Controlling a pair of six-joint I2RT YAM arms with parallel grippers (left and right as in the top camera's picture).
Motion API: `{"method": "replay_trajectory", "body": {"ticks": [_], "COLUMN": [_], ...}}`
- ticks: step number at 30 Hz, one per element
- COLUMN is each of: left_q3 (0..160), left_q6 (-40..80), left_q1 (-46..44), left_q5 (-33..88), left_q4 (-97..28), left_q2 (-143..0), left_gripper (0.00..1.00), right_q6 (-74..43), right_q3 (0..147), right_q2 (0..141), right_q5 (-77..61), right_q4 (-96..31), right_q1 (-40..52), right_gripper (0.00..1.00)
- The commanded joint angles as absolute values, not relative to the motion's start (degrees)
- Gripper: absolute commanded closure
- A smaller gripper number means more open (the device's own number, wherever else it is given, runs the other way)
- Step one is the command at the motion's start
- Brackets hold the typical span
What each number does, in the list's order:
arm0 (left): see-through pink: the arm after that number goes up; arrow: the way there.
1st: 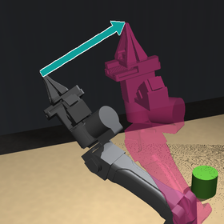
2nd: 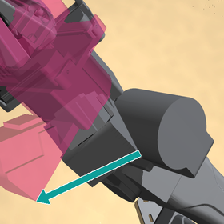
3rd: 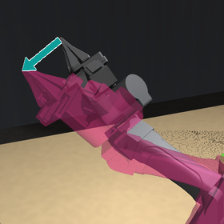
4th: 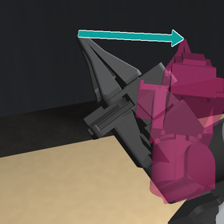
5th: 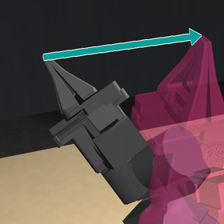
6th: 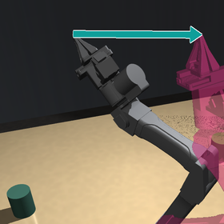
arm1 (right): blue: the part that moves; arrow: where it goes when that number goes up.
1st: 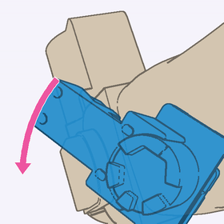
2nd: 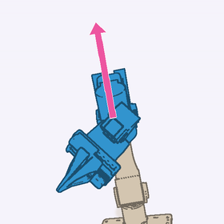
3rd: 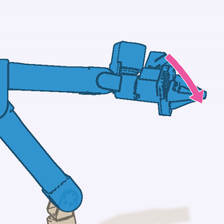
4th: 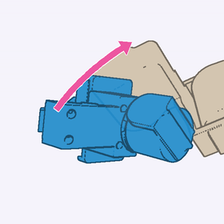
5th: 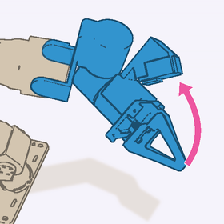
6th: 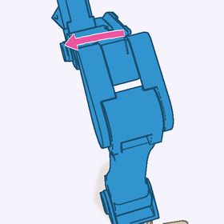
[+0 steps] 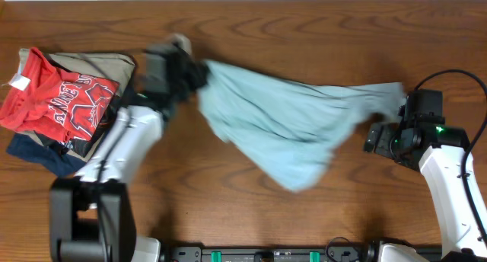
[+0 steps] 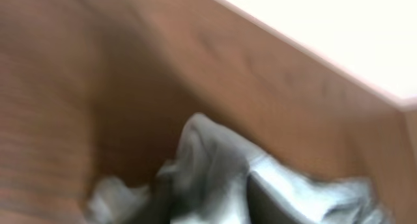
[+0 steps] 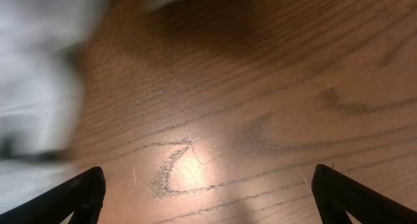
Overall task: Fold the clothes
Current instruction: 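Grasp the T-shirt edge with the left gripper and pull it left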
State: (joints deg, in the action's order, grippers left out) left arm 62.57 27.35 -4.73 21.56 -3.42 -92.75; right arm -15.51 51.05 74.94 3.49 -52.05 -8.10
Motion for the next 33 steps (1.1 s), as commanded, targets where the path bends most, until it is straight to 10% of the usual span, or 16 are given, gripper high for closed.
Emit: {"method": "replay_trajectory", "body": {"ticks": [1, 12, 25, 33], "left_q3": [65.8, 61.0, 45.1, 44.4], "left_q6": [26.2, 26.2, 32.0, 32.0], "left_q1": [-1.4, -7.1, -18.4, -18.6], "left_q5": [22.9, 25.1, 19.9, 18.7], "left_q4": [-9.4, -45.0, -24.8, -20.1], "left_q2": [-91.9, -92.2, -92.5, -92.6], "left_gripper": [0.02, 0.02, 0.0, 0.45], "right_q6": [-15.9, -15.8, -15.9, -15.8], "right_q3": [51.7, 51.7, 51.7, 51.7], "right_q2": [74.5, 74.5, 74.5, 74.5], "right_q5": [4.3, 4.2, 3.6, 3.6], "right_q4": [-52.1, -51.9, -52.1, -52.1], "right_q1": [-8.7, -8.7, -8.7, -8.7], "right_gripper": [0.01, 0.01, 0.01, 0.01]}}
